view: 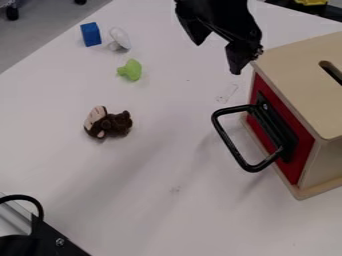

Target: Move the green item on the bottom left corner of the table

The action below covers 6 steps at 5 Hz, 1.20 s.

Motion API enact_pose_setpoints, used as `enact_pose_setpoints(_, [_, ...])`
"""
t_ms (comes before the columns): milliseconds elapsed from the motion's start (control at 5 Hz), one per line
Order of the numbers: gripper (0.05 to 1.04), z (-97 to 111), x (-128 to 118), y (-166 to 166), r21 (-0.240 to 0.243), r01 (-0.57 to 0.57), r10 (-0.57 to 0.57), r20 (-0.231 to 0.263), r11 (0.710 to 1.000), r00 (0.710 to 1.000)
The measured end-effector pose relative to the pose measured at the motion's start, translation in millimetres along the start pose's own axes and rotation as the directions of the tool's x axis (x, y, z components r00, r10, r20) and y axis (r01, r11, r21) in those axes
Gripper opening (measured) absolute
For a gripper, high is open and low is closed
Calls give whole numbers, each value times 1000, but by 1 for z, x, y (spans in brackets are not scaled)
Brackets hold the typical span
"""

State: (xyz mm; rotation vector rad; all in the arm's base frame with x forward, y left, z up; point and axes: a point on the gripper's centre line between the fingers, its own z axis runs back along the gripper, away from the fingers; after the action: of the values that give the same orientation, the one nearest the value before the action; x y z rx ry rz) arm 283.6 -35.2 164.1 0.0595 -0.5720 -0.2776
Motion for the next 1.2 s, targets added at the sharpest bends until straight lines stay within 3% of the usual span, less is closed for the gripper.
enact_pose_setpoints(400, [998,-13,-13,11,-2,-30,29,-63,1000,998])
enact_pose_setpoints(600, [998,-15,-20,35,49,-74,78,-75,996,994])
enact_pose_setpoints(1000, [998,-37,-44,94,83,-206,216,-146,975,965])
enact_pose_setpoints(1200, [998,-46,-45,124,119,-254,271,-154,960,950])
